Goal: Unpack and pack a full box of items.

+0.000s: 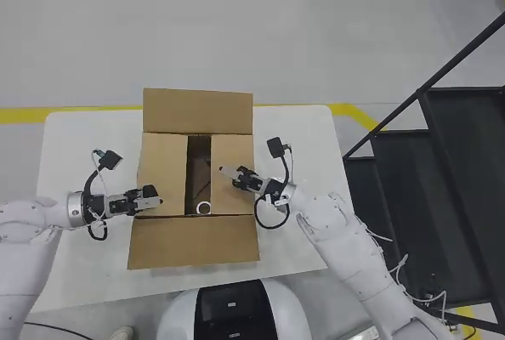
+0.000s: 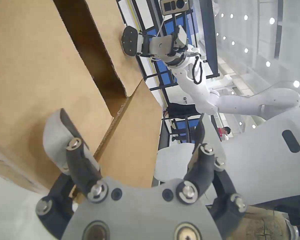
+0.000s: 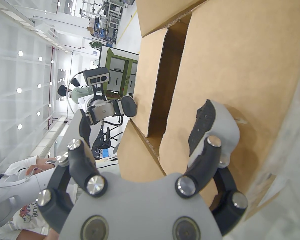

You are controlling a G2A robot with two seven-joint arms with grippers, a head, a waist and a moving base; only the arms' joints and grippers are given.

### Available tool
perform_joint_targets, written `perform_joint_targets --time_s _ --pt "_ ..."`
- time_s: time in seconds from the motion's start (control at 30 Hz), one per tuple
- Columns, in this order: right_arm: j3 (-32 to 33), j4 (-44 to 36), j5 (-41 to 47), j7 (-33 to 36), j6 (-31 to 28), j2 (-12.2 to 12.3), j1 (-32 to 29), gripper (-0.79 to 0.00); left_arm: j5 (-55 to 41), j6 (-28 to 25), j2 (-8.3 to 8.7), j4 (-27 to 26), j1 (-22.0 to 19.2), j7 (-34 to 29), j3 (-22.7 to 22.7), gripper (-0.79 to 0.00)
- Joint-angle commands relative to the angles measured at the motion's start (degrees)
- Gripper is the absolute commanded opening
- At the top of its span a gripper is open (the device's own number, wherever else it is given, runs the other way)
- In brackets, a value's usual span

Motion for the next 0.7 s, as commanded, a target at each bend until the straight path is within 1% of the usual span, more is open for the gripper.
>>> perform_joint_targets --time_s 0.0,0.07,0.17,0.23,0.33,0.4,0.43,0.47,0.5,0.57,0.63,0.67 --pt "0.7 -0.6 0.5 -0.6 -0.3 0.1 -0.1 0.0 0.7 -0.5 0.06 0.7 -0.7 0.5 0.8 0.0" --pt "1.6 -1.5 3.0 -2.1 -2.1 0.1 -0.3 0.0 0.8 -1.0 0.16 0.9 -1.0 1.0 1.1 0.0" --pt "3.8 -1.6 6.7 -6.3 -7.4 0.0 -0.2 0.0 -0.2 -1.6 0.52 0.4 -0.8 1.6 0.3 0.0" --pt "5.0 -0.4 5.2 -8.6 -9.4 0.1 0.7 0.0 -1.4 -1.9 0.87 -0.1 -0.3 1.9 -0.8 0.0" --pt "6.1 2.4 3.7 -11.7 -10.9 0.1 2.6 0.0 -4.0 -2.1 1.52 -0.7 1.0 2.1 -3.5 0.0" --pt "6.3 4.6 3.0 -12.6 -12.0 0.0 4.2 0.0 -5.7 -2.1 1.87 -1.0 1.7 2.1 -5.3 0.0" --pt "6.3 5.7 3.2 -12.4 -13.0 0.0 5.1 0.0 -5.7 -2.1 1.87 -1.0 1.7 2.1 -5.3 0.0" --pt "6.3 6.8 3.6 -11.7 -14.0 0.0 5.9 0.0 -5.7 -2.1 1.87 -1.0 1.7 2.1 -5.3 0.0" --pt "6.0 7.8 4.6 -9.5 -15.1 0.0 6.6 0.0 -5.7 -2.1 1.87 -1.0 1.7 2.1 -5.3 0.0" --pt "5.6 10.0 9.9 -1.8 -16.3 0.2 8.0 0.0 -5.7 -2.1 1.87 -1.0 1.7 2.1 -5.3 0.0" --pt "6.3 11.8 15.2 7.1 -15.8 0.6 9.3 0.0 -5.7 -2.1 1.87 -1.0 1.7 2.1 -5.3 0.0" --pt "7.1 12.5 17.6 10.4 -15.7 0.9 9.7 0.0 -5.7 -2.1 1.87 -1.0 1.7 2.1 -5.3 0.0"
